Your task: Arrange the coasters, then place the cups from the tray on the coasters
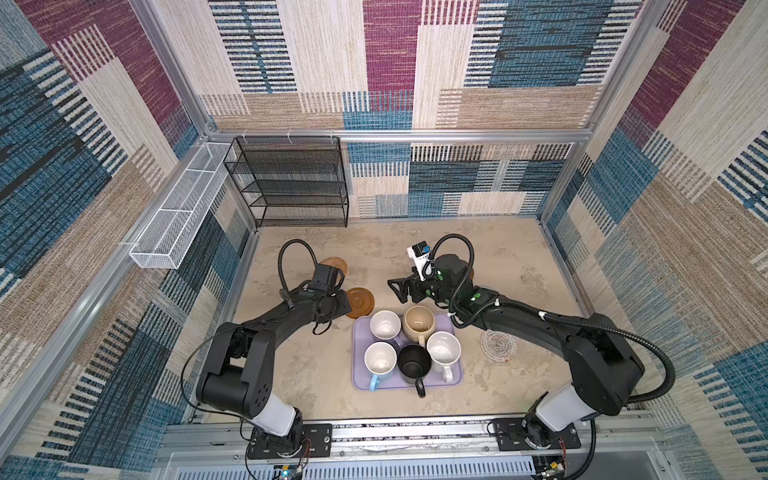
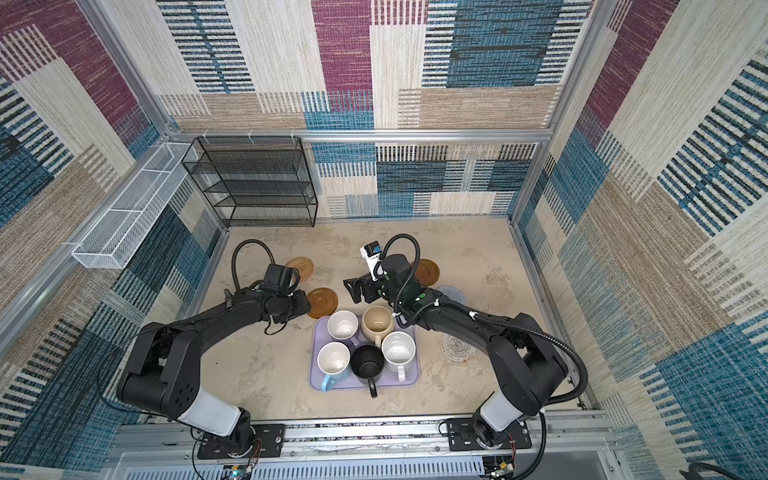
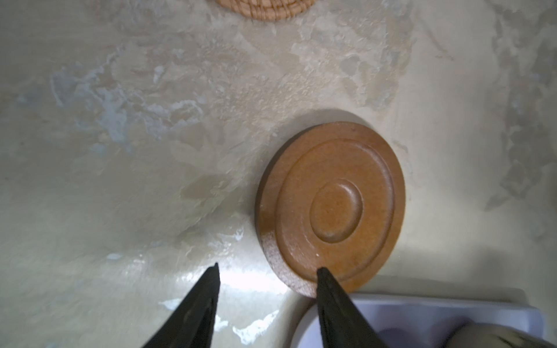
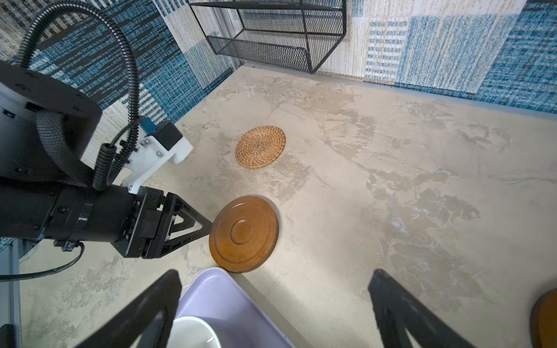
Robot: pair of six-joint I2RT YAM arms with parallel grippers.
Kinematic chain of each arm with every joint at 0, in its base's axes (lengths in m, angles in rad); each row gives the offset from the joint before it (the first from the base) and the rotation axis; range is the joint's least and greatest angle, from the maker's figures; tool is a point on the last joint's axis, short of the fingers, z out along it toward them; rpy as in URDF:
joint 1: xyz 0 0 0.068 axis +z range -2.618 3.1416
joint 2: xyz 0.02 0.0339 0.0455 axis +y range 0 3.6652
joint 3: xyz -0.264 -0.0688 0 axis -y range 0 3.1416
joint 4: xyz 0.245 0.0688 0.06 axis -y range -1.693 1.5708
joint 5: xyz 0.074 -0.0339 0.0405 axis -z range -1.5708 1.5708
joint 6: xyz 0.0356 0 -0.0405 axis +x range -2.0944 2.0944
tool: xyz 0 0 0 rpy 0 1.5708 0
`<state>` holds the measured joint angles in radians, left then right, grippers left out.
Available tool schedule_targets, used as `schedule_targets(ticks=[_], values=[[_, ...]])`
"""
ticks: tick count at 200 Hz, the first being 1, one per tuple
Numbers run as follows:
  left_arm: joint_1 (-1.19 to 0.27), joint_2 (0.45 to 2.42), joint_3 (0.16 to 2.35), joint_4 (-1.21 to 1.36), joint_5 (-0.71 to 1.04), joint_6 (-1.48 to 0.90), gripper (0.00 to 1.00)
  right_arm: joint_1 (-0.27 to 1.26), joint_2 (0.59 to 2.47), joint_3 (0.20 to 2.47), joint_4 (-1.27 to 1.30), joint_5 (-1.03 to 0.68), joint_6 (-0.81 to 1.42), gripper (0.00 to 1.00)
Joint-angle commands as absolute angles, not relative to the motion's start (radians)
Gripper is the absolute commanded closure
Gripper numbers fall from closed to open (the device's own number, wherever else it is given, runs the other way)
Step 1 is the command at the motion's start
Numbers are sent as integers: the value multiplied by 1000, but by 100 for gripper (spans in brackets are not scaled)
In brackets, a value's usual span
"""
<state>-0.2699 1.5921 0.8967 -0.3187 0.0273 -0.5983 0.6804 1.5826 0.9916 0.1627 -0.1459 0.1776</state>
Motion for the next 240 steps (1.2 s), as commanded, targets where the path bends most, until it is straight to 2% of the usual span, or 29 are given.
schedule_targets(ticks=[1,58,126,192,240], values=[[-283,1631,927,-330,-23,-582,47,681,1607,1019,139,-161,146,0],[-323,1736,1011,-366,-63,-575,48,680,1624,1025,134,-108,129,0],[-350,1844,1103,-438,-128,-571,56,680,1631,1012,133,-77,115,0],[-365,1895,1174,-483,-189,-575,60,676,1624,990,147,-55,110,0],[-364,1941,1238,-459,-120,-572,60,631,1632,982,159,-160,153,0]])
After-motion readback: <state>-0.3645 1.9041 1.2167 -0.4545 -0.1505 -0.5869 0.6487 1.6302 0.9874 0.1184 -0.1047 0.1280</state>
